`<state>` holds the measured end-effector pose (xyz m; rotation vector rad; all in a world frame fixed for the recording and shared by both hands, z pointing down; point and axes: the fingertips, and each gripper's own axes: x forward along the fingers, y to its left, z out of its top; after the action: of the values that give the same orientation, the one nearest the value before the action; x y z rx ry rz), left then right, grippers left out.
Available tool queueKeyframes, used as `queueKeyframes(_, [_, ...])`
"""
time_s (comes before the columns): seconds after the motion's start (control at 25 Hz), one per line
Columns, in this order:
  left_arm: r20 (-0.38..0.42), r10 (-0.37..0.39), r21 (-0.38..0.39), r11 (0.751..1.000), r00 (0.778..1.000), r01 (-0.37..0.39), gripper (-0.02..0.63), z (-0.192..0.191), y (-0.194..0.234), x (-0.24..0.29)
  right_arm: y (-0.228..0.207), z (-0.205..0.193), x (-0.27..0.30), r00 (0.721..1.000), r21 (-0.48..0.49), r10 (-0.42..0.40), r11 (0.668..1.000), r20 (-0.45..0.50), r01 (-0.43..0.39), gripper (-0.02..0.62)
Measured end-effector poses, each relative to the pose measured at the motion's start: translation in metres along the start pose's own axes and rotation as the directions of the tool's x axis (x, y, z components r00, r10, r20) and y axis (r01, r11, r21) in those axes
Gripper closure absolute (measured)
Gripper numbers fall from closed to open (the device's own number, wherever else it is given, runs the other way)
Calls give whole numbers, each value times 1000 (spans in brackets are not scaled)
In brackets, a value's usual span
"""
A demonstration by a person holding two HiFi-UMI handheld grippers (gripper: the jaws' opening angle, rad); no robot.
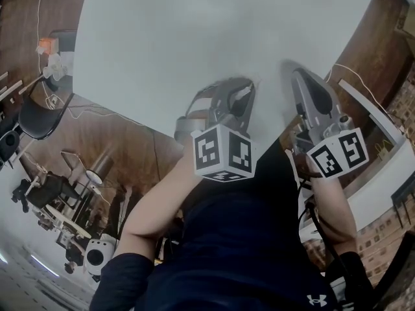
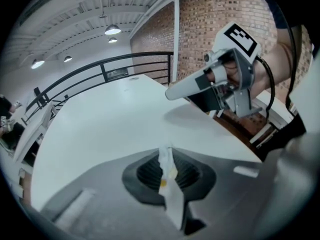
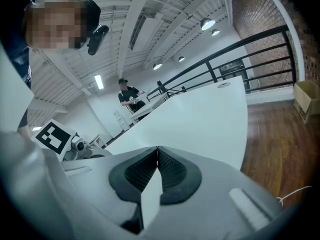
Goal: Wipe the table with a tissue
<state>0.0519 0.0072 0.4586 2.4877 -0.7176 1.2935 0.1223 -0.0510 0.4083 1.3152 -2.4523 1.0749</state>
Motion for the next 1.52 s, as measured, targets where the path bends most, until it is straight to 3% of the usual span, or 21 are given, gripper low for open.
queueKeyframes(0.4, [-77, -11, 65, 998, 997, 16, 586, -9, 1, 2, 0, -4, 1, 1000, 23, -10, 1000, 0, 10, 584])
queueKeyframes(1.52, [-105, 7, 24, 1000, 994, -5, 586, -38, 11, -18, 17, -9, 0, 1000, 22, -3, 1000, 3, 3, 584])
